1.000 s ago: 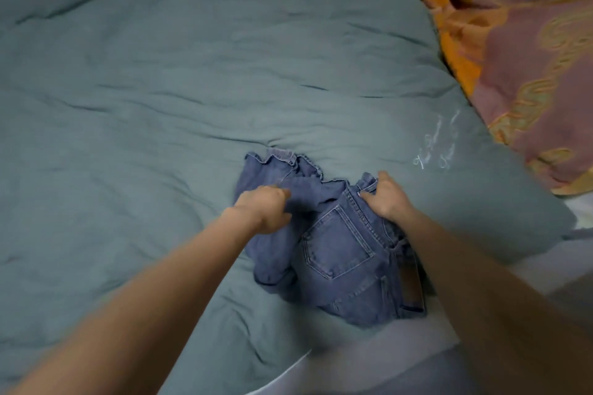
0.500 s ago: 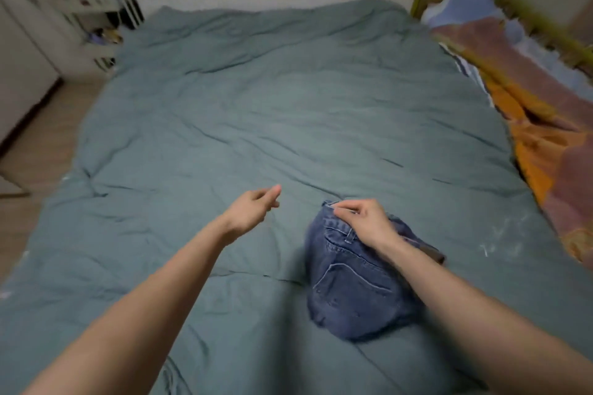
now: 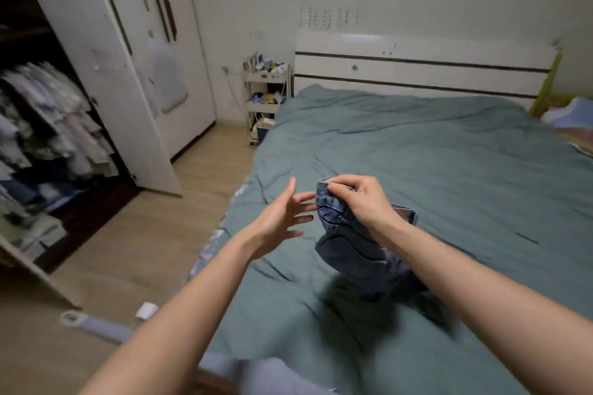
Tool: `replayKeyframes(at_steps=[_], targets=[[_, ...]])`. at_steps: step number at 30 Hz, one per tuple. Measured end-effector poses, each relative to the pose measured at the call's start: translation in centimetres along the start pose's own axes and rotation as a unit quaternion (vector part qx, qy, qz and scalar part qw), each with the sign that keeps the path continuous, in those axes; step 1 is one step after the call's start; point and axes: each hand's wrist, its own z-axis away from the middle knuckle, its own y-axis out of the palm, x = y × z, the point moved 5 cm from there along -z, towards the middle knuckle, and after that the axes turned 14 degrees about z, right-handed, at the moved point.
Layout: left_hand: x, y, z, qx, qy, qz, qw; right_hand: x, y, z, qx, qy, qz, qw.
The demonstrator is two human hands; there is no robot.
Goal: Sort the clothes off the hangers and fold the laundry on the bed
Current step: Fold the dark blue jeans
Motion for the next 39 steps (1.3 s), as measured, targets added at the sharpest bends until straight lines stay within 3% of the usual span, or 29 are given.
replayKeyframes(at_steps=[7, 12, 18, 22, 26, 32, 37, 39], targets=[[-4.7, -13.0, 7.3, -0.056, 0.11, 0.061, 0.99, 12.6, 12.5, -2.9, 0.103, -0.054, -0.053, 0.992], [-7.2, -22.4, 9.7, -0.092, 0.158, -0.004, 0.983, 17.6, 22.0, -7.5, 0.142, -0.072, -0.068, 0.985], [-11.2, -36.9, 9.6, -0.187, 0.209, 0.034, 0.959, 22.2, 35.1, -16.3, 0.226, -0.068, -0.104, 0.966], [-16.2, -46.5, 9.0, -0.263, 0.276, 0.111, 0.918, 24.4, 41.3, -22.0, 0.219, -0.042, -0.13, 0.966], [-22.7, -53.9, 8.3, -0.301, 0.322, 0.156, 0.884, 25.0, 45.3, -26.1, 0.21, -0.08, -0.054, 0.973], [-27.2, -64.7, 3.9, -0.332, 0.304, 0.164, 0.878, 25.3, 52.0, -30.3, 0.269, -0.152, 0.111, 0.945], [-30.4, -72.5, 0.2, -0.325, 0.284, 0.182, 0.884, 26.1, 59.1, -33.4, 0.202, -0.069, 0.077, 0.974], [-32.2, -75.5, -0.2, -0.323, 0.282, 0.208, 0.879, 26.3, 61.3, -34.4, 0.15, -0.088, 0.164, 0.971]])
